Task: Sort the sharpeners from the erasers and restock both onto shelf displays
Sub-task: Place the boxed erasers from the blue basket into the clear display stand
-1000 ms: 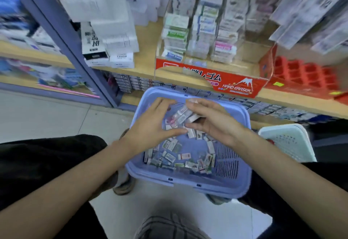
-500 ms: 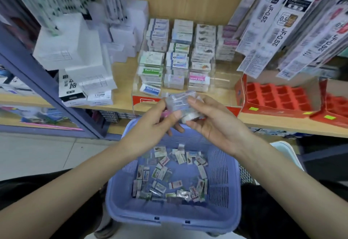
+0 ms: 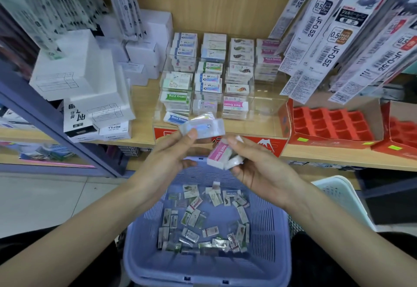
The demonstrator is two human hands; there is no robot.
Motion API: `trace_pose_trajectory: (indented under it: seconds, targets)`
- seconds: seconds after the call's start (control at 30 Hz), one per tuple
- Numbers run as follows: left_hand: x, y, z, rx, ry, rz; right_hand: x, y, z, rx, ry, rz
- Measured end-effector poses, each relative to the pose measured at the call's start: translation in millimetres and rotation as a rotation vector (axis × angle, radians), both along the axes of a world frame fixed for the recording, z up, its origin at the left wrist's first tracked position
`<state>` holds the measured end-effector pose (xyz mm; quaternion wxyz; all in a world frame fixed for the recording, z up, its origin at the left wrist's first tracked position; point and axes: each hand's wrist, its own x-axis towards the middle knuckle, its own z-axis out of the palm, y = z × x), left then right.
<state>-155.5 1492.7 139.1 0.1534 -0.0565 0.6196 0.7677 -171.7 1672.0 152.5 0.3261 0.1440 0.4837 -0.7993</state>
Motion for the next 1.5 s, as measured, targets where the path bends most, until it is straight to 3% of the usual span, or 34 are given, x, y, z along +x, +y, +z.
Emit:
trace_pose_trajectory:
  seconds: [0.1,0.23,0.37,0.63,0.97,1.13,1.3,1.5]
  targets:
    - [-2,-3,-1,0.004,-0.027,0.072,0,0,-1,0.044,0.034,0.01]
    - [1,0,-2,-0.036,0.005,0.035,1,0,1,0.297,0.289,0.021]
    - [3,3,0,0.0,0.006,0.019,1,-2,-1,0.418,0.363,-0.02]
    - [4,5,-1,0.084,-0.073,0.047,2,-11,-6,0.408,0.145,-0.023]
    - [-5,1,6,0.021,0.008,0.147,-8,-5,4,0.314,0.245,-0.069]
    - [-12,-5,7,0.017,-0.044,0.234,-19,6,6,0.365,0.322,-0.243]
    - [-18,-4,9,0.029,-0.076,0.243,-44,17,-9,0.492,0.114,-0.492]
    - [-33,-7,10,0.024,-0.061,0.221,-77,-1,-18,0.556,0.205,-0.599]
